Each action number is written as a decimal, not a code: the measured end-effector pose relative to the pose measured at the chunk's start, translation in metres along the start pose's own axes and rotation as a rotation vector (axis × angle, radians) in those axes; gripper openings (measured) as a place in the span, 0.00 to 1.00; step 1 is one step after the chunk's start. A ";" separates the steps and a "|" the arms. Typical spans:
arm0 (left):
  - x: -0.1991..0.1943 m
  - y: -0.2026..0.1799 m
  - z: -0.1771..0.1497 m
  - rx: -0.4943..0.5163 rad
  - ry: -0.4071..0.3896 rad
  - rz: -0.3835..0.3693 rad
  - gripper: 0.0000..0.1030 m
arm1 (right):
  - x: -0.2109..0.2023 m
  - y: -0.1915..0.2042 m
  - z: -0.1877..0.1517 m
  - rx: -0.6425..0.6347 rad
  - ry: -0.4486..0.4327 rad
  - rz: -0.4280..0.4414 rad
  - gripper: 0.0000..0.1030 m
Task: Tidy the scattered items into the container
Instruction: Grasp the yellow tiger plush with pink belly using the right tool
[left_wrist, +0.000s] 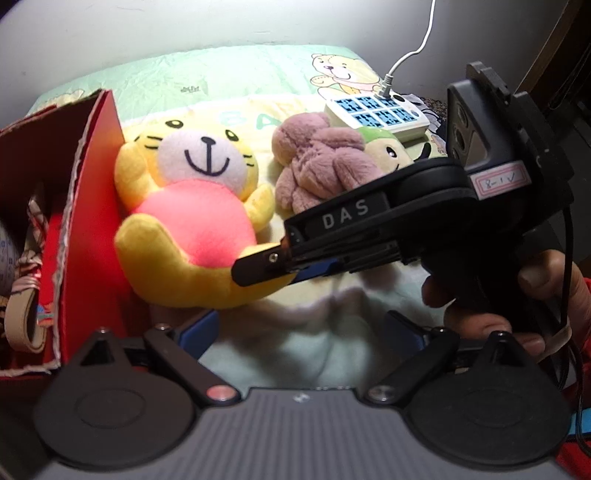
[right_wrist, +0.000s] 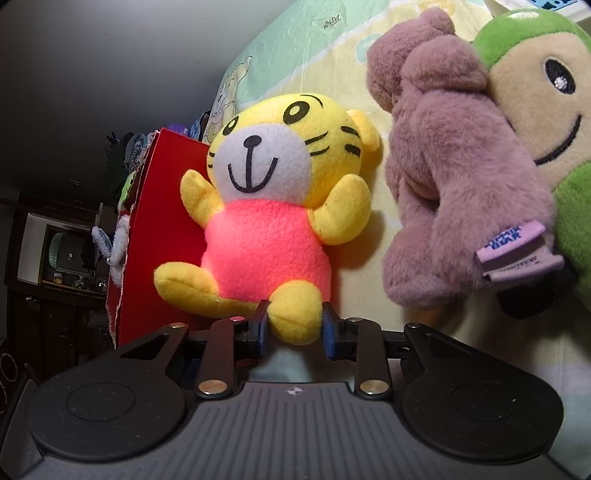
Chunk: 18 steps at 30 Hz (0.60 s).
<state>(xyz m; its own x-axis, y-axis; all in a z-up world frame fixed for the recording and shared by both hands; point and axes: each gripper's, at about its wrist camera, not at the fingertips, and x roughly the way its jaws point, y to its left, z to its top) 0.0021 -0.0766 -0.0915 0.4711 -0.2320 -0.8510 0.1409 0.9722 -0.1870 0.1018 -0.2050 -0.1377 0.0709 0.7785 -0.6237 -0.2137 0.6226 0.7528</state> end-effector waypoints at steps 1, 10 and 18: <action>-0.002 -0.001 -0.001 0.004 -0.004 -0.001 0.93 | -0.005 0.000 -0.001 -0.007 -0.008 0.000 0.28; -0.033 -0.006 -0.015 0.044 -0.046 -0.048 0.95 | -0.052 -0.005 -0.028 -0.032 -0.039 -0.027 0.26; -0.053 0.003 -0.032 0.039 -0.049 -0.092 0.96 | -0.081 -0.005 -0.076 -0.045 -0.012 -0.071 0.25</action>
<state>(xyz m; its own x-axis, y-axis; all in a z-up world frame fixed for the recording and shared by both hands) -0.0498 -0.0604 -0.0630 0.4961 -0.3222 -0.8062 0.2189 0.9450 -0.2430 0.0231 -0.2770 -0.1066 0.0991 0.7332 -0.6727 -0.2508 0.6726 0.6962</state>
